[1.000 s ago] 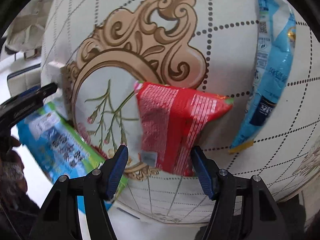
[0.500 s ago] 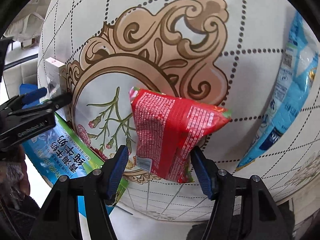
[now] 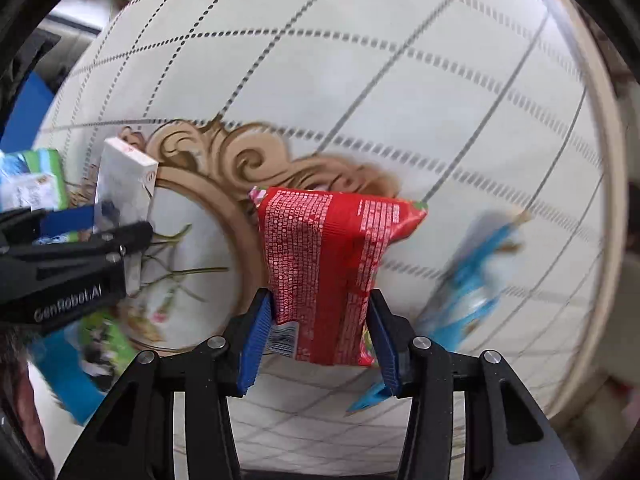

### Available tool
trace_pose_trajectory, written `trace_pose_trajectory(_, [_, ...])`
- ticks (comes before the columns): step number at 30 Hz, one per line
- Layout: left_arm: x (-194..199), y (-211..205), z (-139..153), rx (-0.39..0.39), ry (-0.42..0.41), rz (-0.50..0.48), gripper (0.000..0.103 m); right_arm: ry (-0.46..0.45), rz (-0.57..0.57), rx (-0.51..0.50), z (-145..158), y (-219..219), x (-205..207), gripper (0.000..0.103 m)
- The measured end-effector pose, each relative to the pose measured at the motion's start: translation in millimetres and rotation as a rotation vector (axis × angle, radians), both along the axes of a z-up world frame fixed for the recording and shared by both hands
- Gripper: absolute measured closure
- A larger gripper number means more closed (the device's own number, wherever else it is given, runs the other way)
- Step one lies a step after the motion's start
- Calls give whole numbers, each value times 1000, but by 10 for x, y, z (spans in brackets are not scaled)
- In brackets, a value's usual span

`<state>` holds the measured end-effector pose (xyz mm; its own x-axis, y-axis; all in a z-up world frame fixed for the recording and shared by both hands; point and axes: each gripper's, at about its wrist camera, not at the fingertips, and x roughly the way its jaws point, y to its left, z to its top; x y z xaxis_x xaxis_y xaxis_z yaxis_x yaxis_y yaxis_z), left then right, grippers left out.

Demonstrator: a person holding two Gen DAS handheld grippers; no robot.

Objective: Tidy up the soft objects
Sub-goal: 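Grasp white box with left tool while right tool grasps red snack pack, then place white box in box with left tool while right tool places red pack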

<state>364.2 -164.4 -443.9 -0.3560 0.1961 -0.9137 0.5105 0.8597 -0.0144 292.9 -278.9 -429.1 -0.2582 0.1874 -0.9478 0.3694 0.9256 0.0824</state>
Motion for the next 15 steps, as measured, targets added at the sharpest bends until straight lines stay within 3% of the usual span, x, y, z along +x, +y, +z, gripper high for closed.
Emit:
trace_pose_trajectory(3, [-69,-57,-39,13,-16,-7,38,8,-63,31,-40,-77,44,40])
trace_pose_trajectory(7, [-120,-91,-6,3,-55,-44,38,26,-139,46,-161,-180,51,39])
trace_pose_trajectory(10, [-164,-29,54,-10,-88,-19,46,2,-119,10,-115,-155,91,47])
trace_pose_trajectory(15, [-242,-56,233,-10,-199,-52,47,-27,-63,-19,4,-37,50,56])
